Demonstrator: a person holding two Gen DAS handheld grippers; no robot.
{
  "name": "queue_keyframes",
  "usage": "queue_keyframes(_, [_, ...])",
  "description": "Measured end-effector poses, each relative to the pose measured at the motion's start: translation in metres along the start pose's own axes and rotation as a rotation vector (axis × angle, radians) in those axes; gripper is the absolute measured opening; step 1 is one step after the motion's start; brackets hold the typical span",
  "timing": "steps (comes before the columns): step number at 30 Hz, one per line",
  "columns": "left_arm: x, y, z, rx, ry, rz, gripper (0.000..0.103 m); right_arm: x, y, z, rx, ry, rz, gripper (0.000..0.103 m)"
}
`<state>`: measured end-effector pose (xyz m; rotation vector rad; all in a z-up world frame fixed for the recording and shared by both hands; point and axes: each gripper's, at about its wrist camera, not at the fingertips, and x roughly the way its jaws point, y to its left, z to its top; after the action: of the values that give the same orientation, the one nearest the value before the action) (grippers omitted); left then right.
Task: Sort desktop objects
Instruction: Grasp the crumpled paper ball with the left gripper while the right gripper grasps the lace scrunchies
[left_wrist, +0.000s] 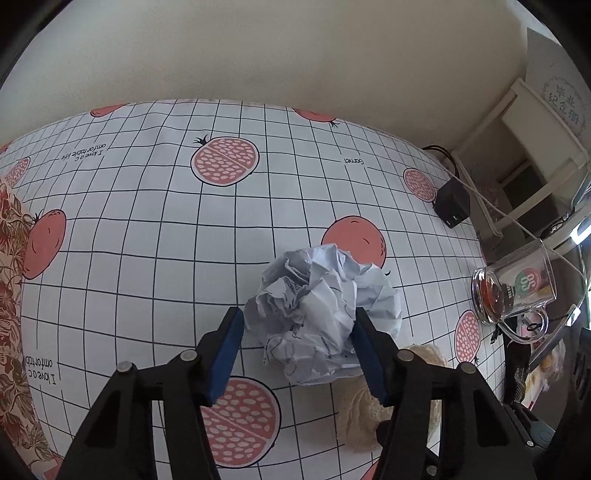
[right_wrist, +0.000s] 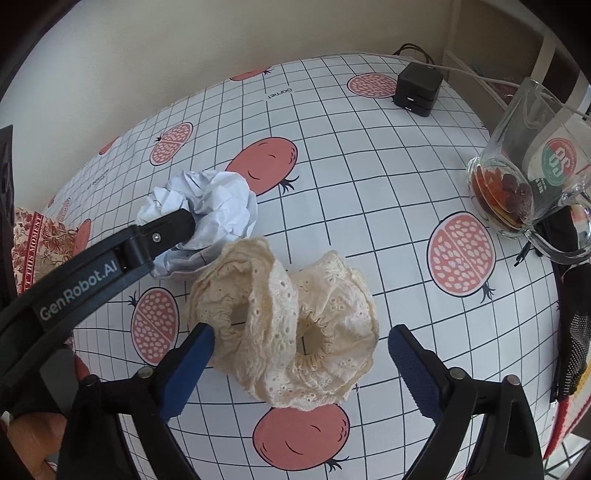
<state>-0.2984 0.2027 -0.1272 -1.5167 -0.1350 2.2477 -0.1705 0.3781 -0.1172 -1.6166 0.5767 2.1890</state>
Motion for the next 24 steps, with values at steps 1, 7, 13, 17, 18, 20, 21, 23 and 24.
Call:
queue_keyframes(1, [-0.001,0.000,0.000,-0.002,-0.004,-0.003,0.052,0.000,0.001,-0.002,0.000,0.002,0.003,0.085])
queue_keyframes(7, [-0.006,0.002,0.001,-0.005,-0.014,-0.023,0.039,-0.007,0.002,-0.004,-0.005,-0.026,0.003,0.064])
queue_keyframes(13, [-0.010,0.006,-0.001,-0.020,-0.011,-0.011,0.038,-0.013,-0.003,0.000,0.024,-0.051,0.027,0.035])
queue_keyframes(17, [-0.013,0.008,-0.003,-0.021,-0.010,0.009,0.037,-0.016,-0.002,0.004,0.043,-0.060,0.060,0.019])
queue_keyframes(18, [-0.014,0.008,-0.003,-0.022,-0.009,0.013,0.037,-0.014,0.002,0.008,0.039,-0.065,0.065,0.018])
queue_keyframes(20, [-0.015,0.008,-0.004,-0.022,-0.009,0.021,0.037,-0.022,0.003,0.005,0.027,-0.075,0.073,0.014])
queue_keyframes(21, [-0.016,0.008,-0.005,-0.022,-0.008,0.025,0.037,-0.022,0.005,0.006,0.025,-0.077,0.079,0.014])
queue_keyframes(23, [-0.018,0.009,-0.007,-0.025,-0.006,0.034,0.036,-0.028,0.004,0.005,0.029,-0.086,0.091,0.012])
queue_keyframes(24, [-0.020,0.009,-0.008,-0.030,-0.004,0.037,0.036,-0.031,0.004,0.005,0.031,-0.094,0.096,0.012])
